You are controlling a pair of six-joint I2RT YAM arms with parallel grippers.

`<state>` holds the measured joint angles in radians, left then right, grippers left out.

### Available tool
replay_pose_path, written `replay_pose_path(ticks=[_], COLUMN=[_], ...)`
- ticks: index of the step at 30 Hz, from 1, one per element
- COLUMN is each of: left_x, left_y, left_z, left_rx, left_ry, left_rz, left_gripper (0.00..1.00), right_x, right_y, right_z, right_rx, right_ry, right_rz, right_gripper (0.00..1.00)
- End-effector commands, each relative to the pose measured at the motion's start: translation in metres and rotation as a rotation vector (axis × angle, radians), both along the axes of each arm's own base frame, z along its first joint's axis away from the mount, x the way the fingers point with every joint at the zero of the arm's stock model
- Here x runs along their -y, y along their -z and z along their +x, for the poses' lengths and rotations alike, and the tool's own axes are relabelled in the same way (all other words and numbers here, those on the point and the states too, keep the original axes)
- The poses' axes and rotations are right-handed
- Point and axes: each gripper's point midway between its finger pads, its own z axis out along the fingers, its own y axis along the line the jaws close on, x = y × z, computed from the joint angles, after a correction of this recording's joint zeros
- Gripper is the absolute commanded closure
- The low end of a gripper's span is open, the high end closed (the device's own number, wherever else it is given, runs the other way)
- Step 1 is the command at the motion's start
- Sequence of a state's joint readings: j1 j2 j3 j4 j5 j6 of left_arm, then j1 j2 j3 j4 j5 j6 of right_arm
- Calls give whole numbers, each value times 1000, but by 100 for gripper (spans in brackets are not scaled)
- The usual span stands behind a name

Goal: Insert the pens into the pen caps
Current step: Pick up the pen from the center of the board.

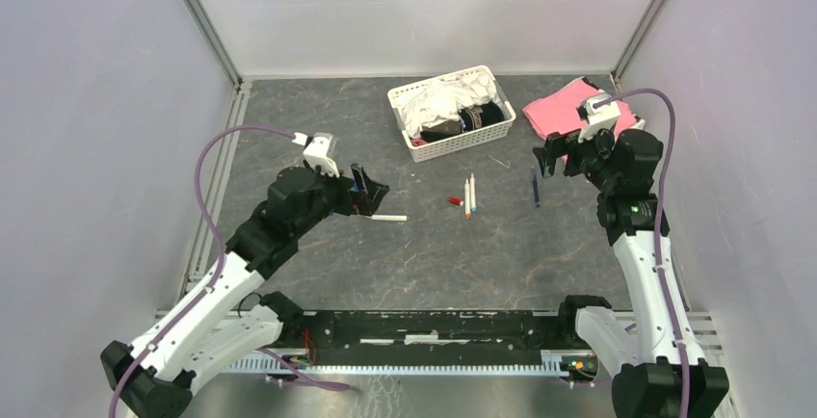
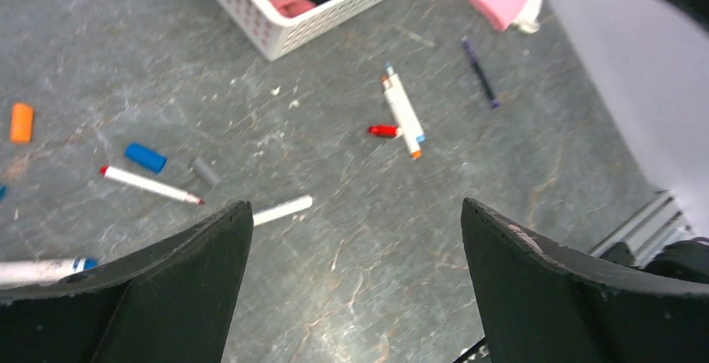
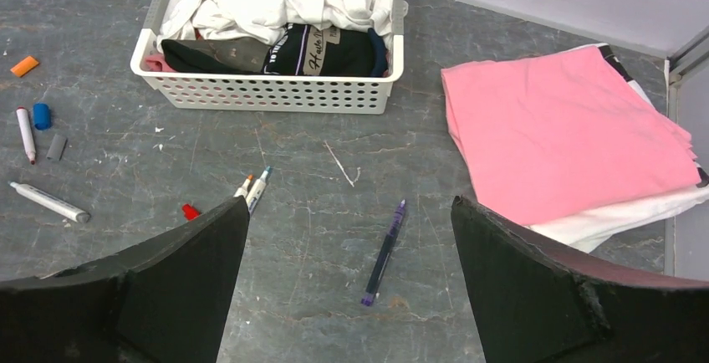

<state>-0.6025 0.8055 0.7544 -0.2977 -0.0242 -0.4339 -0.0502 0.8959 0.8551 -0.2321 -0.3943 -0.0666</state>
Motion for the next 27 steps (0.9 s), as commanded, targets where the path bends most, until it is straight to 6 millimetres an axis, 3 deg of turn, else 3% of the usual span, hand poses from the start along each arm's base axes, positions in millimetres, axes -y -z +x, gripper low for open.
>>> replay_pose_path(ticks=[1, 9, 12, 15, 22, 27], left_x=[17, 29, 33, 43, 40, 23], left_y=[-52, -59, -60, -51, -1, 28], left_z=[-7, -22, -28, -32, -30, -26], left_rx=[126, 105, 95, 46, -104, -137], left_ry=[75, 114, 134, 179, 106, -37], left_rz=[-155, -353, -425, -468, -313, -107], left_gripper=[0, 0, 0, 0, 5, 8], right_x=[-2, -37, -70, -85, -73, -65], right_y=[-22, -12, 2, 22, 81, 95], right_z=[4, -11, -36, -52, -47, -47], right_rx=[76, 114, 156, 154, 29, 59], right_ry=[-12, -291, -582, -724, -640, -574], right_rz=[-18, -93, -156, -166, -166, -202], right_gripper=[2, 2, 2, 2, 2, 2])
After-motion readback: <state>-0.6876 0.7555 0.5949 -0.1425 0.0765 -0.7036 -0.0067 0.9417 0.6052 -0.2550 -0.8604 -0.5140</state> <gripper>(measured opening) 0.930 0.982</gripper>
